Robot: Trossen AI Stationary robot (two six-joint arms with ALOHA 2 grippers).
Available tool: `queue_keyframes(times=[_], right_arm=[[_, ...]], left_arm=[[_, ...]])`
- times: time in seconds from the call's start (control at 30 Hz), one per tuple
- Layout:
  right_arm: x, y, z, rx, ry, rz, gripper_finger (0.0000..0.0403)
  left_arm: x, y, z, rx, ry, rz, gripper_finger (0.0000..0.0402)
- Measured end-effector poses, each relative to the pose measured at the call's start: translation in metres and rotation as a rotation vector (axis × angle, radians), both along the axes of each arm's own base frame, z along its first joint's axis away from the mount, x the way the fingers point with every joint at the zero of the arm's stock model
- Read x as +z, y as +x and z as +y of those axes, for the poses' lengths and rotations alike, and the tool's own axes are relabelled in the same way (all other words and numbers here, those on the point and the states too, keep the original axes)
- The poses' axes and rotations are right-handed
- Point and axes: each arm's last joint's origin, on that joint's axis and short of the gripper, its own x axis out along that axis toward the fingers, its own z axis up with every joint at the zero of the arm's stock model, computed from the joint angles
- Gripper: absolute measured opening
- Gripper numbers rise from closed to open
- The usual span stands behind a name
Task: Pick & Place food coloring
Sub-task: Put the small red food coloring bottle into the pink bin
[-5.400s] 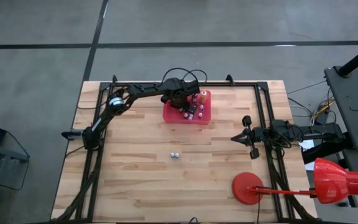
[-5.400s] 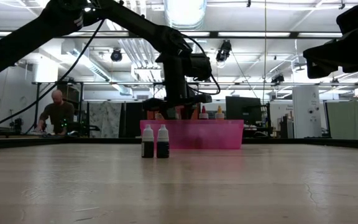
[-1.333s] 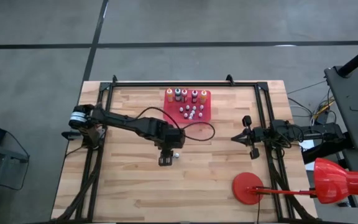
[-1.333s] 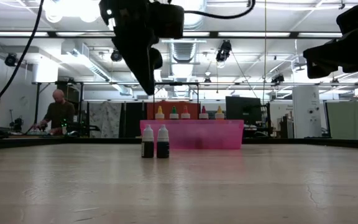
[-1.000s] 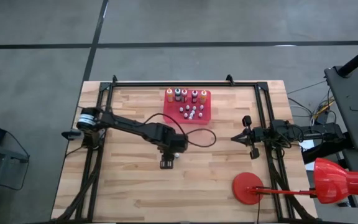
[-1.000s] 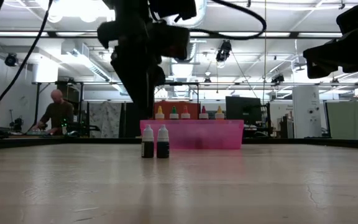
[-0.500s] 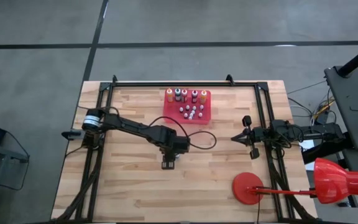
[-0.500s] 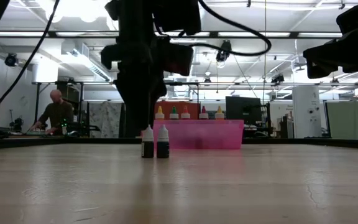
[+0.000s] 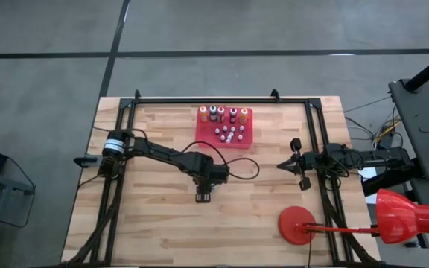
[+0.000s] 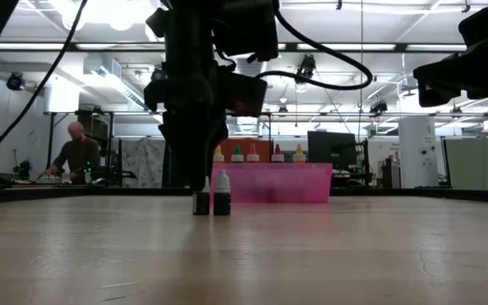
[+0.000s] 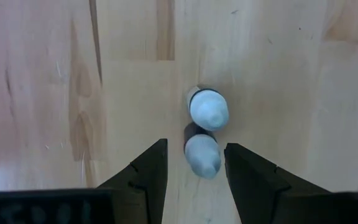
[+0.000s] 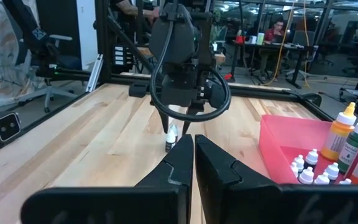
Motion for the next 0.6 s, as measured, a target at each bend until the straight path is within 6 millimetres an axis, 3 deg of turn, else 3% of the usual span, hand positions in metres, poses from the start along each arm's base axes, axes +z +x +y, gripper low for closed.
queue_keyframes(times=[0.27, 0.6], right_arm=[[-0.0001, 0.0, 0.0, -0.001, 0.001, 0.0, 0.0008], [0.0, 0.0, 0.0, -0.001, 0.002, 0.0, 0.0008]], left_arm=[[0.0001, 0.0005, 0.0005, 0.004, -0.001, -0.005, 0.0123], [0.0001, 0.0005, 0.001, 0.005, -0.001, -0.003, 0.0056]])
